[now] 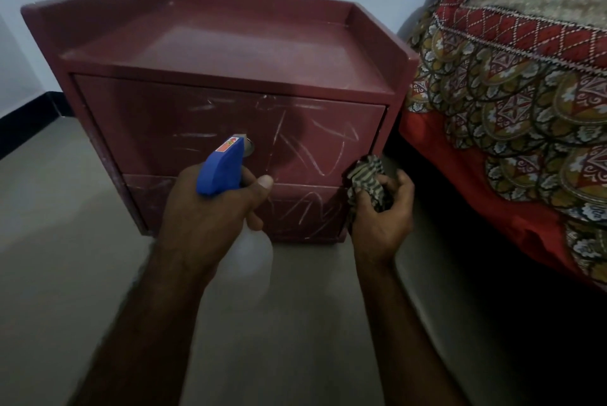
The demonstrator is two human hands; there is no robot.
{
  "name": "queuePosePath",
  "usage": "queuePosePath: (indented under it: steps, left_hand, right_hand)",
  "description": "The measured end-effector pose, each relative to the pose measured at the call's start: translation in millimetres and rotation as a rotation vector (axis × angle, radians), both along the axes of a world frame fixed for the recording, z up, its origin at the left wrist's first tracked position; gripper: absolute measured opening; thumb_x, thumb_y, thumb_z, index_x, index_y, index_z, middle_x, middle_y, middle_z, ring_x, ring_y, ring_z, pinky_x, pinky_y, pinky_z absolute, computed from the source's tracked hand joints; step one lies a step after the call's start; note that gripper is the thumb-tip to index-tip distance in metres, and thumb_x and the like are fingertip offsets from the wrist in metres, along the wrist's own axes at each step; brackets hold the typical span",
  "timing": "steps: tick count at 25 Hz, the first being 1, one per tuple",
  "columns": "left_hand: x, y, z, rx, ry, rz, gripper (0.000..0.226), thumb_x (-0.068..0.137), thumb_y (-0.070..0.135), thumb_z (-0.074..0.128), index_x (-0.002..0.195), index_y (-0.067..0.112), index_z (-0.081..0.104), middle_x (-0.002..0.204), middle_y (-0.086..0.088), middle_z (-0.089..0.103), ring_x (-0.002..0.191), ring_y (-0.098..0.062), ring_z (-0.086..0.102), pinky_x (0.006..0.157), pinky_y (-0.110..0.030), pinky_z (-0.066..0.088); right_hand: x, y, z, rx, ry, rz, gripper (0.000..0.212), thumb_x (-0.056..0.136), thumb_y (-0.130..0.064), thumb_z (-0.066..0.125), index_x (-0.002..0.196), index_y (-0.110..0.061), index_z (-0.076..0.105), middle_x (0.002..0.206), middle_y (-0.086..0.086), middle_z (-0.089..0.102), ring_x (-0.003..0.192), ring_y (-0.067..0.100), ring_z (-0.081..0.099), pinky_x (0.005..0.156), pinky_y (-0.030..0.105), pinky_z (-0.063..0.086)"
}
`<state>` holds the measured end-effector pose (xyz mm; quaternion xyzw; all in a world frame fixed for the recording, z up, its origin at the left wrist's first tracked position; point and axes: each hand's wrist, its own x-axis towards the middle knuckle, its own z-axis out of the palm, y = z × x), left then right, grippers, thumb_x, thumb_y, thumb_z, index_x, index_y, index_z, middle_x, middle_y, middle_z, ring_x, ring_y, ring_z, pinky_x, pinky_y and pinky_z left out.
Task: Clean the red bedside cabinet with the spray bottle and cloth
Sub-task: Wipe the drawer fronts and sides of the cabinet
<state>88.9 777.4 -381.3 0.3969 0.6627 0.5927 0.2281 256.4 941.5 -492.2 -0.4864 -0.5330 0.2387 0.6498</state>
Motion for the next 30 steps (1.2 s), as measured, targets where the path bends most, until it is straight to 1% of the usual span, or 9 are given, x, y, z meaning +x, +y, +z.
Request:
queuePosePath:
  steps: [2,5,11,13,17,19,22,26,30]
  left_hand:
    - [-0.9,0.9,0.7,0.005,-0.002,0.004,0.018,0.089,0.028,0.074,0.081,0.013,0.068,0.063,-0.01,0.07,0.065,-0.015,0.071,0.069,-0.025,0.045]
    - [-2.2,1.0,0.2,-0.004,0.008,0.004,0.019,0.089,0.029,0.073,0.082,0.012,0.068,0.065,-0.01,0.071,0.067,-0.013,0.072,0.067,-0.022,0.044]
    - [-0.4,-1.0,-7.3,-0.035,-0.001,-0.03,0.019,0.088,0.027,0.075,0.08,0.012,0.068,0.064,-0.009,0.069,0.063,-0.019,0.072,0.07,-0.031,0.048]
    - [0.4,-0.8,-10.9,-0.08,0.008,-0.075,0.019,0.086,0.027,0.077,0.078,0.013,0.068,0.062,-0.009,0.069,0.061,-0.019,0.071,0.069,-0.032,0.049]
    - [8.8,-2.6,-21.8,-0.215,0.049,-0.184,0.02,0.084,0.028,0.08,0.079,0.013,0.067,0.06,-0.007,0.069,0.051,-0.007,0.063,0.058,-0.025,0.044]
    - [13.5,-1.8,-26.4,-0.265,0.053,-0.19,0.021,0.084,0.029,0.08,0.08,0.012,0.067,0.059,-0.005,0.069,0.051,-0.007,0.065,0.06,-0.025,0.044]
    - [19.4,1.4,-30.9,-0.32,0.022,-0.199,0.027,0.084,0.029,0.08,0.081,0.006,0.066,0.057,-0.003,0.067,0.053,-0.009,0.067,0.064,-0.027,0.045]
    - [22.4,1.6,-32.2,-0.325,0.032,-0.205,0.027,0.083,0.028,0.081,0.081,0.006,0.065,0.057,-0.002,0.066,0.051,-0.006,0.064,0.058,-0.022,0.044]
    - [19.0,1.7,-27.9,-0.216,0.027,-0.186,0.022,0.083,0.024,0.081,0.079,0.008,0.067,0.058,-0.005,0.067,0.05,-0.009,0.065,0.047,-0.01,0.042]
  right_hand:
    - [-1.7,-2.3,-10.5,-0.061,0.01,0.004,0.063,0.083,-0.003,0.077,0.14,-0.012,0.053,0.113,-0.006,0.068,0.112,0.01,0.064,0.105,0.038,0.05]
    - [-1.0,-2.9,-20.1,-0.112,0.032,0.009,0.063,0.082,-0.002,0.078,0.14,-0.01,0.054,0.111,-0.003,0.069,0.109,0.015,0.065,0.102,0.043,0.052]
    - [-8.3,-5.1,-12.4,-0.179,0.079,0.004,0.069,0.081,-0.01,0.079,0.143,-0.021,0.05,0.107,-0.011,0.067,0.1,0.02,0.07,0.09,0.049,0.058]
    - [-10.1,-9.6,-11.8,-0.181,0.103,0.003,0.07,0.081,-0.012,0.08,0.144,-0.023,0.05,0.107,-0.011,0.068,0.1,0.018,0.07,0.09,0.046,0.059]
    - [-1.4,-16.2,-3.7,-0.146,0.139,-0.082,0.07,0.081,-0.016,0.081,0.144,-0.026,0.049,0.11,-0.011,0.068,0.102,0.009,0.068,0.088,0.029,0.057]
    - [2.7,-15.6,4.2,-0.125,0.158,-0.114,0.07,0.082,-0.017,0.08,0.144,-0.025,0.05,0.109,-0.013,0.068,0.1,0.004,0.066,0.088,0.024,0.053]
    - [6.1,-14.6,16.6,-0.102,0.168,-0.128,0.069,0.081,-0.016,0.082,0.143,-0.024,0.051,0.105,-0.016,0.067,0.095,-0.01,0.063,0.082,0.008,0.047]
    - [8.0,-12.1,25.6,-0.106,0.191,-0.108,0.069,0.081,-0.017,0.082,0.143,-0.024,0.052,0.102,-0.02,0.066,0.094,-0.014,0.061,0.087,0.015,0.048]
    - [3.0,-14.1,27.5,-0.102,0.193,-0.075,0.07,0.081,-0.014,0.083,0.143,-0.022,0.052,0.102,-0.018,0.067,0.091,-0.017,0.06,0.085,0.013,0.048]
